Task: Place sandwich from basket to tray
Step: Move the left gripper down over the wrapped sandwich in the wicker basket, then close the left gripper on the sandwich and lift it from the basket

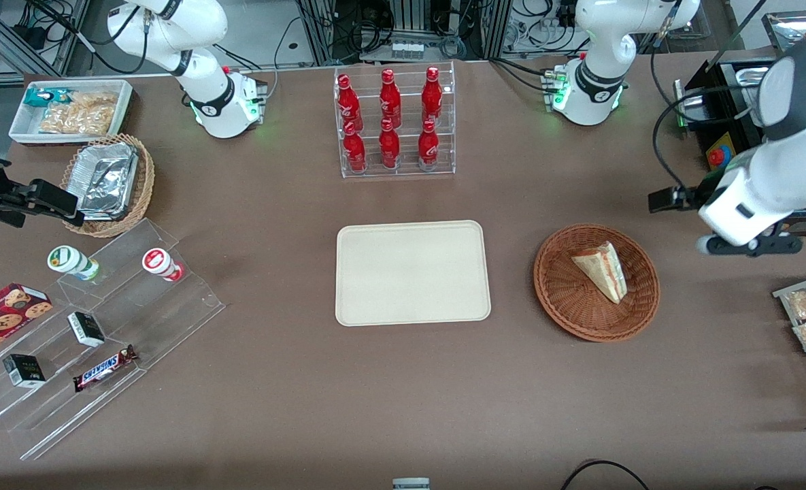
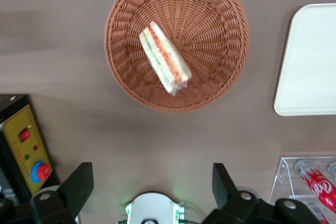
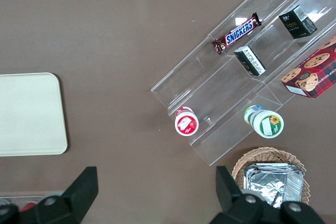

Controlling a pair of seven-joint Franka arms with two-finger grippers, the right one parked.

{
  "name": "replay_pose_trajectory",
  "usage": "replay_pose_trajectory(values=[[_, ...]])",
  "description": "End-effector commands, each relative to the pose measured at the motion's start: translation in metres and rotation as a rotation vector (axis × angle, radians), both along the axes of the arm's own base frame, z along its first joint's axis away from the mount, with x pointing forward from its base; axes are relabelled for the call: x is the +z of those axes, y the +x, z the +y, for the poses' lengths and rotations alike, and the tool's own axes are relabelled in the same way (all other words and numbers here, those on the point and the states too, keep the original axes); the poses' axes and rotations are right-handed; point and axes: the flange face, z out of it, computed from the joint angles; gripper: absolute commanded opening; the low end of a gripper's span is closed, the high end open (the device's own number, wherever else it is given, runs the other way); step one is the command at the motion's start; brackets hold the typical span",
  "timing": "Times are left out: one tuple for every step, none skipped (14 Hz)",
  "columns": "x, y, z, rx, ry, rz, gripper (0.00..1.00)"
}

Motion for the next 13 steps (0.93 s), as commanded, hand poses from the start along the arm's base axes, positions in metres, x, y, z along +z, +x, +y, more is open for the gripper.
replay_pose_trajectory(values=[[-0.050,-0.003,-0.002,-0.009,-0.013,-0.019,1.00],[-0.072,-0.006,-0.002,-0.007,-0.013,-0.036,1.00],[-0.088,-0.007,-0.004,-0.004,-0.012,-0.056,1.00],[-0.104,-0.010,-0.009,-0.008,-0.013,-0.072,1.00],[-0.119,-0.013,-0.009,0.004,-0.011,-0.092,1.00],[-0.135,-0.019,-0.008,0.047,-0.001,-0.114,1.00],[-0.151,-0.027,-0.008,0.098,0.007,-0.149,1.00],[-0.165,-0.037,-0.007,0.135,0.011,-0.183,1.00],[-0.178,-0.048,-0.005,0.186,0.016,-0.222,1.00],[-0.187,-0.057,-0.004,0.259,0.027,-0.240,1.00],[-0.194,-0.063,-0.003,0.343,0.045,-0.230,1.00],[-0.200,-0.066,-0.004,0.438,0.065,-0.219,1.00],[-0.201,-0.066,-0.004,0.494,0.076,-0.216,1.00]])
